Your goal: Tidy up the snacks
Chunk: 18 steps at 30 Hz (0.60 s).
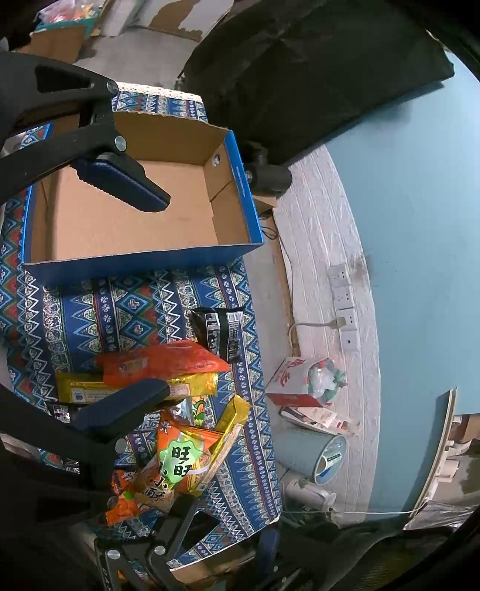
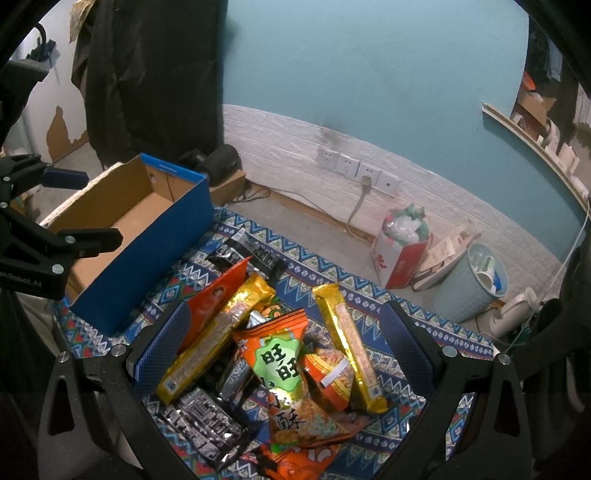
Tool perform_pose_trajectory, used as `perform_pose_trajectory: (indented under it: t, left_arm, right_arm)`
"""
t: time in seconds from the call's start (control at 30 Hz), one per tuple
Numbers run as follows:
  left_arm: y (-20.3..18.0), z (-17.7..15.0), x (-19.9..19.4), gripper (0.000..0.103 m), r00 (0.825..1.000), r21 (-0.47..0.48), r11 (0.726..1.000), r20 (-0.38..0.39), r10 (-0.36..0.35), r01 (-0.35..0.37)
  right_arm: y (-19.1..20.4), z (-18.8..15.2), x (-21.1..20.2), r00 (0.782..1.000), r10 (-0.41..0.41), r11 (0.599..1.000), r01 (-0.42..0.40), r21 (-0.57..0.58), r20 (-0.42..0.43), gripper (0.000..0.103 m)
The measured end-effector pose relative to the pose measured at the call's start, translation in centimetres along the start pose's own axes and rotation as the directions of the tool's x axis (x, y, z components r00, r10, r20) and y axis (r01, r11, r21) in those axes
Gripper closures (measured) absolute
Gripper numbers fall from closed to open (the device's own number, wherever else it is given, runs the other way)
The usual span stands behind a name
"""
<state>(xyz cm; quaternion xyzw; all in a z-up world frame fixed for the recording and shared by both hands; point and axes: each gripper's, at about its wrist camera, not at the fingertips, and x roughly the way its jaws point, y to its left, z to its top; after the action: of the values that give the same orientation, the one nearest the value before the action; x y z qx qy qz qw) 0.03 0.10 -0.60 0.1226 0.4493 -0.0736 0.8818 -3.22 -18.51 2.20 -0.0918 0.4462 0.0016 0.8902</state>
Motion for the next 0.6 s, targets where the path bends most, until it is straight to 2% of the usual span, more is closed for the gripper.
perform_pose_trajectory:
  t: [0.6]
  left_arm:
    - [-0.24, -0.29, -0.14, 0.01, 1.0, 0.001, 1.0, -0.006, -0.003, 0.003]
  right_arm:
    - [0.12, -0.03, 0.01, 1.0, 0.005, 1.0, -0.005, -0.004, -0.004, 0.003]
